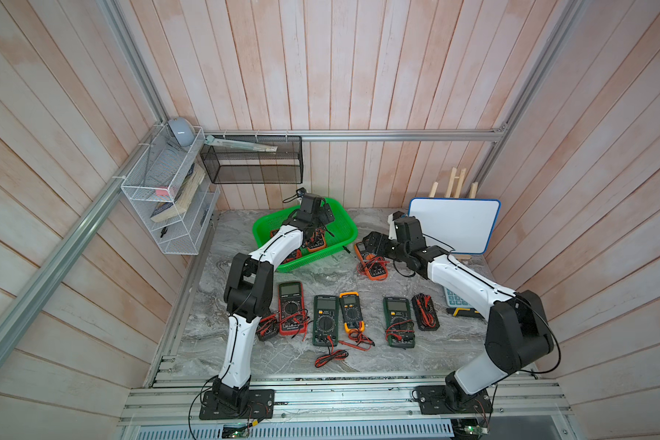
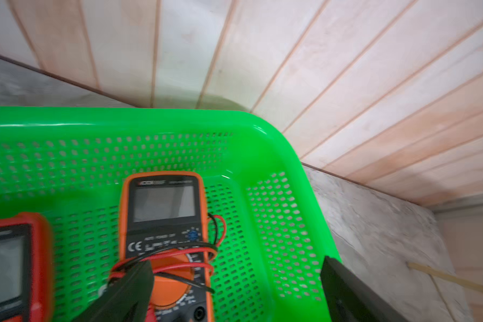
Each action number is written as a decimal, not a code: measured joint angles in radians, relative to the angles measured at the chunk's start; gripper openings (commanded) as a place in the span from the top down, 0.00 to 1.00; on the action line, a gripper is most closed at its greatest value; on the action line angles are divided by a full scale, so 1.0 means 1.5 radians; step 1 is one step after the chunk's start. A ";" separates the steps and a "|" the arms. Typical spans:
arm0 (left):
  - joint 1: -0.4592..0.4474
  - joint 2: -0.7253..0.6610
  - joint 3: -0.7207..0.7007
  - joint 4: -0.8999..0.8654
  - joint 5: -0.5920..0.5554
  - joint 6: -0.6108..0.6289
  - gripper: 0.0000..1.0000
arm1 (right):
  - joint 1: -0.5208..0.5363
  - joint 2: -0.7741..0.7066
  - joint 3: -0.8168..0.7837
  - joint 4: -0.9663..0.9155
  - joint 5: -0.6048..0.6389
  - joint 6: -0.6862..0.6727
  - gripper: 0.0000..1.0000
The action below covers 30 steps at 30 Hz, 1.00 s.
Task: Put the multimeter into the basket
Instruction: Place the multimeter in the basket.
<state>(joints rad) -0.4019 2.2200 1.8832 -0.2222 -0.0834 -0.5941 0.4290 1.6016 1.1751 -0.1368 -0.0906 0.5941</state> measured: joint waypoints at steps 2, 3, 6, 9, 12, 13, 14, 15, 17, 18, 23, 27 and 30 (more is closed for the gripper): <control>0.000 0.003 0.002 0.019 0.045 0.012 0.00 | -0.001 -0.001 0.000 -0.002 0.003 -0.003 0.04; 0.000 0.007 0.006 0.027 0.066 0.017 0.00 | -0.002 -0.001 0.000 -0.003 0.003 -0.003 0.04; 0.000 0.033 0.037 0.048 0.120 0.028 0.00 | -0.007 -0.002 0.000 -0.010 0.005 -0.009 0.04; -0.001 0.069 0.076 0.058 0.153 0.034 0.00 | -0.011 -0.002 0.000 -0.017 0.007 -0.014 0.04; -0.002 0.109 0.115 0.058 0.170 0.035 0.00 | -0.012 -0.002 0.000 -0.025 0.008 -0.018 0.04; -0.002 0.123 0.129 0.058 0.174 0.034 0.00 | -0.012 -0.002 0.000 -0.029 0.008 -0.018 0.04; -0.002 0.138 0.141 0.057 0.177 0.034 0.00 | -0.012 -0.002 0.000 -0.032 0.008 -0.019 0.04; -0.002 0.149 0.152 0.055 0.179 0.034 0.00 | -0.013 -0.002 0.000 -0.033 0.008 -0.021 0.04; -0.002 0.178 0.182 0.050 0.180 0.034 0.00 | -0.013 -0.002 0.000 -0.035 0.009 -0.025 0.04; -0.002 0.189 0.193 0.046 0.179 0.033 0.00 | -0.014 -0.002 0.000 -0.035 0.010 -0.026 0.04; -0.002 0.222 0.222 0.010 0.169 0.029 0.00 | -0.016 -0.002 0.000 -0.039 0.010 -0.028 0.04; -0.001 0.222 0.226 -0.014 0.155 0.029 0.00 | -0.017 -0.002 0.000 -0.039 0.010 -0.029 0.04; -0.002 0.222 0.230 -0.031 0.140 0.029 0.00 | -0.017 -0.002 0.000 -0.039 0.012 -0.030 0.04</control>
<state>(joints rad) -0.4042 2.5530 2.2276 -0.2691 0.1265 -0.5503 0.4038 1.5986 1.1751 -0.1955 -0.0731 0.5491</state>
